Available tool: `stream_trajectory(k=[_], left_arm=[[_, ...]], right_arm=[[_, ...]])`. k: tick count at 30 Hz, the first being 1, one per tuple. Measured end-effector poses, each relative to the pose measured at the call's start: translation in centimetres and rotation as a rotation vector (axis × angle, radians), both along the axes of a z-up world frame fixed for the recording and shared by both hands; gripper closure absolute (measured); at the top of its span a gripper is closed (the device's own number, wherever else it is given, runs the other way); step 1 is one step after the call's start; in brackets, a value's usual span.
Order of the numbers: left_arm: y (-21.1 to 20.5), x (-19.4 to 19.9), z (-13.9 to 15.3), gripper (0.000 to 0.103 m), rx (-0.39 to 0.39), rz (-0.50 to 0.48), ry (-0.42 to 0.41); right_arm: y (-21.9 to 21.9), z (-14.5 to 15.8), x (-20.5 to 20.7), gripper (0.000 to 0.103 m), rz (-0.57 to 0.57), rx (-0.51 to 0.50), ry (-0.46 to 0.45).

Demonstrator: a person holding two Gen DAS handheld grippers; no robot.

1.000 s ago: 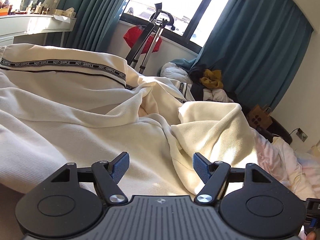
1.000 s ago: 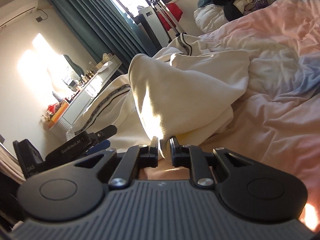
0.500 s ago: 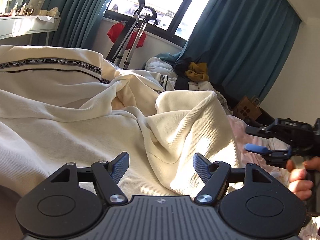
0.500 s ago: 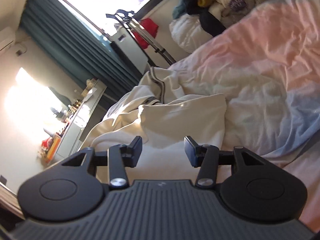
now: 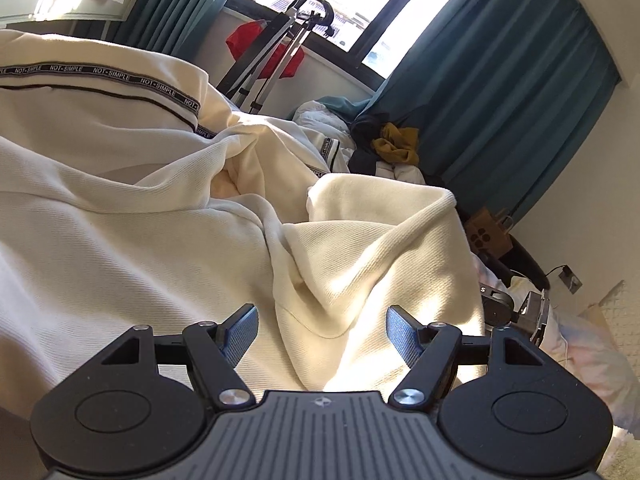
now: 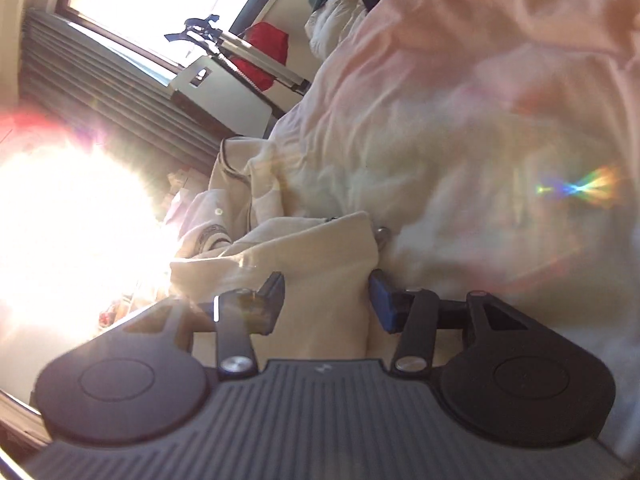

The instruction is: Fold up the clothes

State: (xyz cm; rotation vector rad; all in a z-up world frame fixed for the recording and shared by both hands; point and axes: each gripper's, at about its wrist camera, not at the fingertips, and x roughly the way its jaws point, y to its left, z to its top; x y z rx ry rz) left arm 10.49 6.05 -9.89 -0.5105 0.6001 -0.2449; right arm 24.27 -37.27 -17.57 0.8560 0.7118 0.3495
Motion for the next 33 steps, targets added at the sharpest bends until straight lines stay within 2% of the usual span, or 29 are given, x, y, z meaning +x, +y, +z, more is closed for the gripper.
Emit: stream_trajectory(k=[1,3,4,5,9,12,15,17,22,24,26,30,33], left_arm=[[0.1,0.2,-0.1,0.030,0.001,0.001,0.002],[0.2,0.5,-0.3,0.030,0.013,0.011,-0.002],[0.4,0.6,-0.4,0.030,0.006,0.020,-0.002],[0.6,0.7,-0.5,0.030,-0.001,0.029,-0.002],[0.9,0.6,-0.3,0.030,-0.038,0.035,0.010],[0.6,-0.1,0.8,0.030,-0.031,0.021,-0.024],[0.3,-1.2,2.3,0.029,-0.015,0.004,-0.073],[0.2,-2.2,3.3,0.029,-0.005,-0.006,-0.113],[1.0,-4.5,4.8,0.029,-0.047,-0.007,-0.139],[2.0,-5.6,5.5,0.029,-0.087,0.045,-0.120],[3.5,-6.9,6.6,0.027,-0.140,0.099,-0.113],[8.1,-9.8,8.0,0.022,-0.300,0.213,-0.077],[11.3,-11.3,7.2,0.022,-0.350,0.313,0.022]], right_arm=[[0.4,0.1,0.5,0.054,0.005,-0.024,0.001],[1.0,1.0,0.6,0.066,-0.003,-0.085,-0.021],[1.3,1.5,0.5,0.082,-0.008,-0.117,-0.034],[1.4,2.2,0.2,0.089,-0.016,-0.133,-0.058],[0.4,5.8,-2.1,0.093,-0.087,-0.136,-0.155],[-1.7,9.1,-5.3,0.094,-0.179,-0.127,-0.220],[-4.7,12.0,-9.6,0.094,-0.313,-0.132,-0.271],[-7.3,13.6,-12.3,0.094,-0.426,-0.089,-0.290],[-12.6,16.2,-18.1,0.095,-0.678,-0.070,-0.304],[-14.7,15.8,-19.9,0.094,-0.755,-0.092,-0.293],[-16.7,14.1,-21.3,0.094,-0.817,-0.098,-0.239],[-20.3,8.4,-23.1,0.094,-0.907,0.006,-0.086],[-21.6,5.2,-23.4,0.094,-0.937,0.079,0.021]])
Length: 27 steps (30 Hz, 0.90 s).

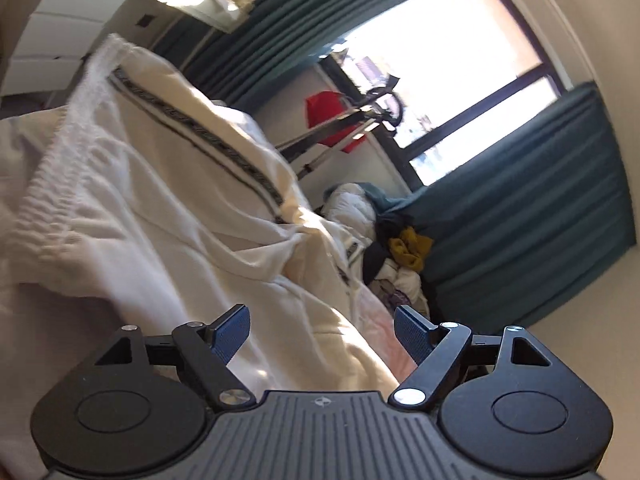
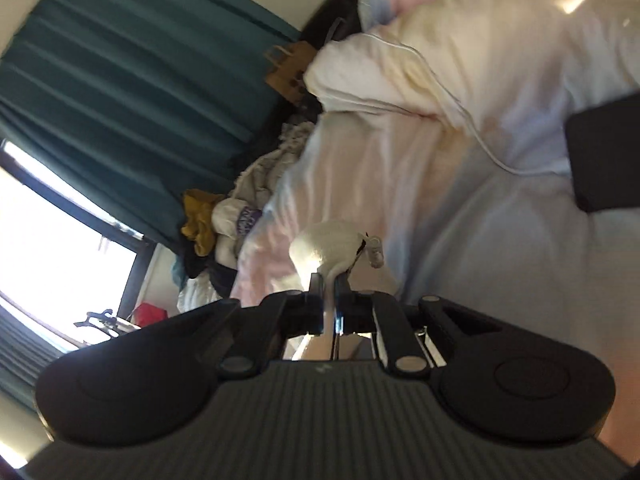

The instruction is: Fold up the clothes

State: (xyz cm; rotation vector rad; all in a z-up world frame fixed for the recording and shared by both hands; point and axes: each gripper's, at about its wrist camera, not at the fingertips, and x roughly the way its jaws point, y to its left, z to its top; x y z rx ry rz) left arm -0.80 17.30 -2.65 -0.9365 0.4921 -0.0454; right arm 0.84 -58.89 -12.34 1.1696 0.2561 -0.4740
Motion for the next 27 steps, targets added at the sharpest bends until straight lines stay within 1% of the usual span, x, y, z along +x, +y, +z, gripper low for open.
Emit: stream_trajectory(k=[2,4,7,10,12,13,14,15,16,17,18,19,20,21,24,27], left_arm=[[1.7,-0.8,-1.0,0.022,-0.037,0.021,0.083],[3.2,-1.5,-2.1,0.022,-0.085,0.047,0.135],[4.6,-1.7,-3.7,0.022,-0.157,0.074,0.187],[5.5,-0.4,-5.3,0.022,-0.216,0.089,0.207],[6.2,0.0,-6.6,0.028,-0.266,0.145,0.195],[6.5,0.3,-7.0,0.034,-0.283,0.165,0.192],[6.9,0.5,-7.3,0.045,-0.298,0.181,0.193],[7.4,0.8,-7.6,0.051,-0.305,0.199,0.199],[7.8,1.0,-7.5,0.060,-0.298,0.202,0.195],[8.2,1.1,-7.4,0.062,-0.289,0.203,0.190],[8.4,1.2,-7.1,0.066,-0.275,0.192,0.185],[8.6,1.3,-6.8,0.075,-0.261,0.182,0.180],[8.8,1.3,-6.4,0.088,-0.240,0.177,0.177],[8.8,1.3,-5.9,0.093,-0.216,0.172,0.176],[9.1,0.9,-4.3,0.095,-0.140,0.160,0.161],[9.9,0.0,-2.0,0.096,-0.077,0.165,0.127]], right_arm=[[-0.1,-0.7,-0.1,0.094,-0.001,0.017,0.022],[0.4,-0.6,0.0,0.094,0.011,-0.024,0.040],[1.2,0.0,0.1,0.094,0.035,-0.107,0.070],[1.5,0.1,0.3,0.094,0.042,-0.134,0.083],[1.5,0.1,0.4,0.094,0.044,-0.136,0.085],[1.5,0.0,0.4,0.094,0.042,-0.133,0.082],[1.4,-0.1,0.4,0.094,0.040,-0.132,0.079],[1.3,-0.1,0.5,0.094,0.036,-0.132,0.079],[1.2,-0.2,0.5,0.094,0.032,-0.131,0.079],[1.1,-0.3,0.6,0.094,0.029,-0.129,0.079],[0.9,-0.4,0.8,0.094,0.025,-0.126,0.081],[0.9,-0.5,0.9,0.094,0.022,-0.128,0.084],[0.9,-0.7,1.1,0.094,0.020,-0.139,0.092],[0.8,-0.8,1.4,0.094,0.020,-0.153,0.103],[0.8,-1.4,2.2,0.094,0.020,-0.183,0.129],[0.8,-1.2,2.5,0.095,0.015,-0.221,0.130]])
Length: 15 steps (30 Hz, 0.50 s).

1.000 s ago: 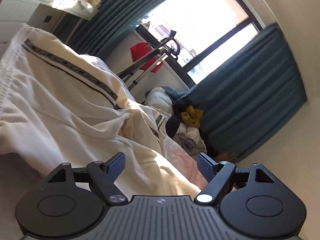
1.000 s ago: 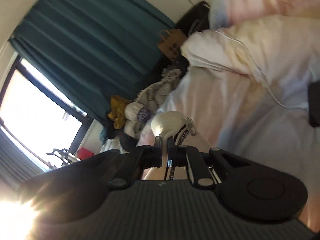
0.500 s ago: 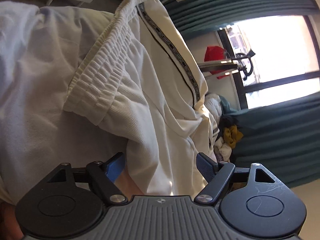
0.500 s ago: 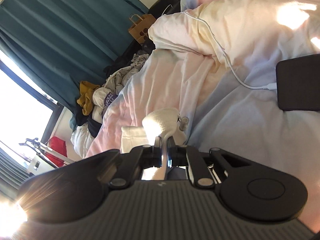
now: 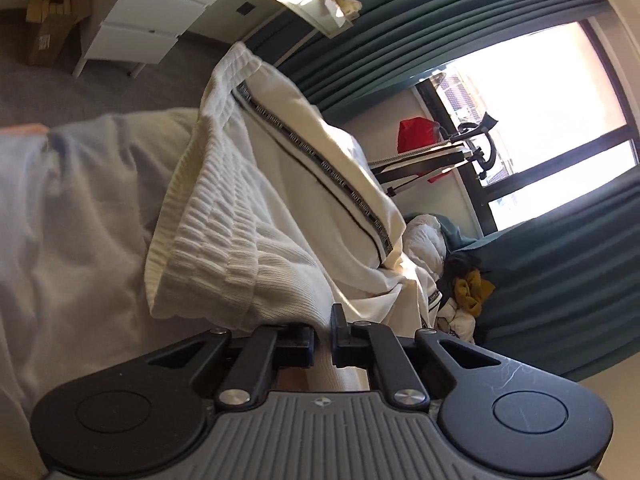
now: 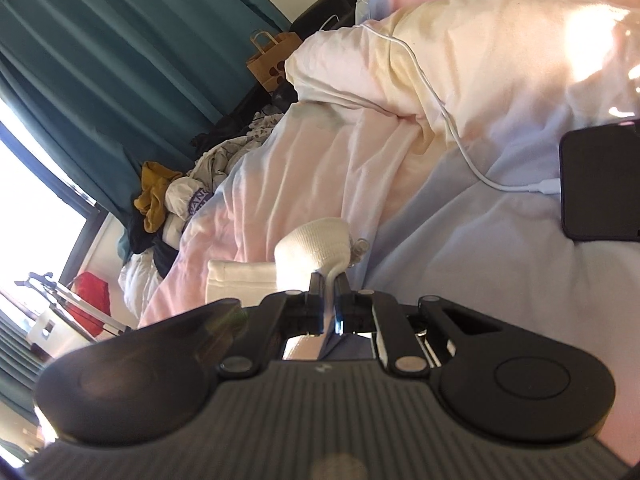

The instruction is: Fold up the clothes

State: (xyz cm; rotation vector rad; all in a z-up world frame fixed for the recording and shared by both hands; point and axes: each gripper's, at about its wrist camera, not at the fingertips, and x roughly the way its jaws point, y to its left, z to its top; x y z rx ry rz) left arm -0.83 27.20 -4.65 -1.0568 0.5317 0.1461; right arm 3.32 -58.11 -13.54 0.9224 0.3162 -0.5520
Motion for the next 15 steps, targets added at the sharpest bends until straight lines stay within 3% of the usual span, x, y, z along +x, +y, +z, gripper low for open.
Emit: stream_trajectory(k=[4,8,10,13,15], left_arm=[[1.6,-1.6,3.2,0.096,0.061,0.030,-0.033],[3.0,-2.9,3.8,0.096,0.062,0.005,0.032],[3.3,-3.5,3.2,0.096,0.067,-0.016,0.088],[4.3,-4.0,1.5,0.094,0.007,-0.092,0.145],[4.4,-4.4,1.2,0.086,0.027,-0.089,0.154]], right_arm=[[0.5,1.3,-0.2,0.095,-0.014,-0.132,0.020],[0.4,1.5,-0.2,0.095,-0.017,-0.231,0.068],[0.0,0.6,0.1,0.095,-0.002,-0.234,0.132],[-0.6,-0.9,0.5,0.094,0.046,-0.234,0.194],[-0.6,-1.3,0.8,0.094,0.094,-0.264,0.226]])
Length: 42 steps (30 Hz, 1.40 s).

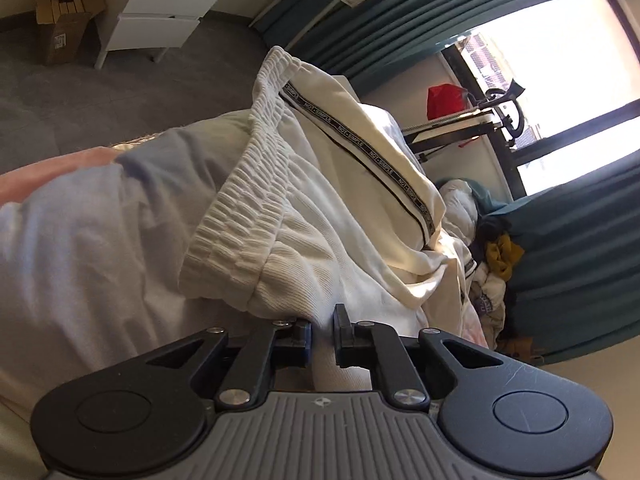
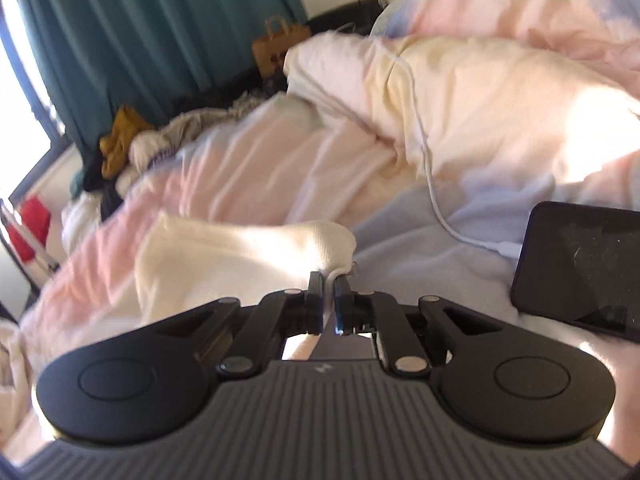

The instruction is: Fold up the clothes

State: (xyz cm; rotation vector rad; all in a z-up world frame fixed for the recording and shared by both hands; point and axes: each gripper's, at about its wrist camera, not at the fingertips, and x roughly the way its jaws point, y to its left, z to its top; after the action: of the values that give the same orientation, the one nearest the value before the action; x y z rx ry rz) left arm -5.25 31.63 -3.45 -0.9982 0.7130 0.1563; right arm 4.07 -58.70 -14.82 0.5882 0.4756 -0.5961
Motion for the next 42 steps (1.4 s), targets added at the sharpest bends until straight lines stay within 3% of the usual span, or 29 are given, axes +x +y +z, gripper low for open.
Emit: stream_trajectory(k=[2,4,7,9,10,11,12,13,14,18,26,31,34,37,42], left_arm=[[-0.2,-0.2,0.0,0.081,0.028,-0.011,0.001],[-0.8,-0.2,0.3,0.062,0.061,-0.032,-0.003],[-2.1,-0.2,1.3,0.043,0.141,-0.060,0.001],[-3.3,-0.5,2.3,0.030,0.221,-0.074,0.003],[-3.9,-0.8,2.8,0.016,0.265,-0.077,0.004],[-4.6,-1.2,3.4,0.008,0.321,-0.077,-0.002],[-5.3,-1.5,4.1,0.006,0.377,-0.081,-0.013],[-6.1,-1.8,4.7,0.004,0.432,-0.085,-0.023],[-6.8,-2.2,5.2,0.004,0.475,-0.088,-0.033],[-9.8,-2.8,7.9,0.002,0.585,-0.123,-0.087],[-19.1,-0.9,15.0,0.002,0.759,-0.256,-0.198],[-25.1,-1.3,19.0,0.002,0.753,-0.317,-0.237],[-28.4,-1.8,21.3,0.001,0.793,-0.353,-0.250],[-30.9,-1.7,22.6,0.001,0.821,-0.359,-0.227],[-31.9,-2.4,23.2,0.001,0.784,-0.328,-0.175]], right_arm=[[0.1,-0.3,0.2,0.093,0.040,-0.023,0.026],[0.2,-0.3,0.1,0.092,0.058,-0.032,0.025],[0.2,0.0,-0.3,0.091,0.060,-0.031,0.011],[0.3,0.4,-0.7,0.080,0.048,-0.048,0.011],[0.4,0.7,-1.0,0.068,0.031,-0.067,0.018],[0.6,1.0,-1.3,0.056,0.014,-0.086,0.024],[0.7,1.3,-1.6,0.050,-0.003,-0.105,0.031],[0.8,1.8,-2.0,0.039,-0.017,-0.107,0.025],[0.8,2.3,-2.4,0.035,-0.029,-0.100,0.010],[2.1,5.1,-4.3,0.035,-0.038,-0.108,-0.083],[11.9,13.3,-6.9,0.035,0.323,-0.221,-0.151],[18.0,18.4,-9.8,0.035,0.502,-0.210,-0.151],[20.7,21.0,-11.7,0.035,0.568,-0.192,-0.165],[22.6,22.9,-13.5,0.035,0.612,-0.174,-0.185],[24.6,24.3,-15.8,0.035,0.646,-0.192,-0.177]])
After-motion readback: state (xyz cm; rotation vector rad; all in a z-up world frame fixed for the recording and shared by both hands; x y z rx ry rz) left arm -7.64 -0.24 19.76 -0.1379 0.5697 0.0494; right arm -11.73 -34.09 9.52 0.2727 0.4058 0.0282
